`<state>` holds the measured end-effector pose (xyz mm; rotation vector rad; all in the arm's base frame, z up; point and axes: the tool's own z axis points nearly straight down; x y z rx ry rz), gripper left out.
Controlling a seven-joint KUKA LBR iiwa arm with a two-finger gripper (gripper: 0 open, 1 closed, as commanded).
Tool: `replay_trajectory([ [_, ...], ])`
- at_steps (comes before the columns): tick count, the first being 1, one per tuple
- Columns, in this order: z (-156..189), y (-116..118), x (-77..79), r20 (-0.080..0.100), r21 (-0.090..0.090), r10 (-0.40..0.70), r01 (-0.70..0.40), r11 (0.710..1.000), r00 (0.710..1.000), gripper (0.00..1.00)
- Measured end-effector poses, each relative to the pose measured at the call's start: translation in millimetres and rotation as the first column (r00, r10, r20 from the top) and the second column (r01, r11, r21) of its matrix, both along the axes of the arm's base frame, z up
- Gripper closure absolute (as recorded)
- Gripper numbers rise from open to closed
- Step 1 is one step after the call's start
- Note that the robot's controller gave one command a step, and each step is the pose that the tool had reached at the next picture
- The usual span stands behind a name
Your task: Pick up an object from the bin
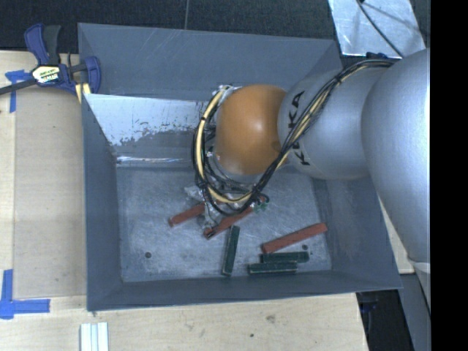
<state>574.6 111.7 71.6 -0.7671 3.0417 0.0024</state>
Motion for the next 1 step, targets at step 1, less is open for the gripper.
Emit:
replay_trajectory([
  [1, 170.5, 61.0, -1.5, 0.007, -0.002, 0.322, -0.322, 0.947, 0.947, 1.00],
])
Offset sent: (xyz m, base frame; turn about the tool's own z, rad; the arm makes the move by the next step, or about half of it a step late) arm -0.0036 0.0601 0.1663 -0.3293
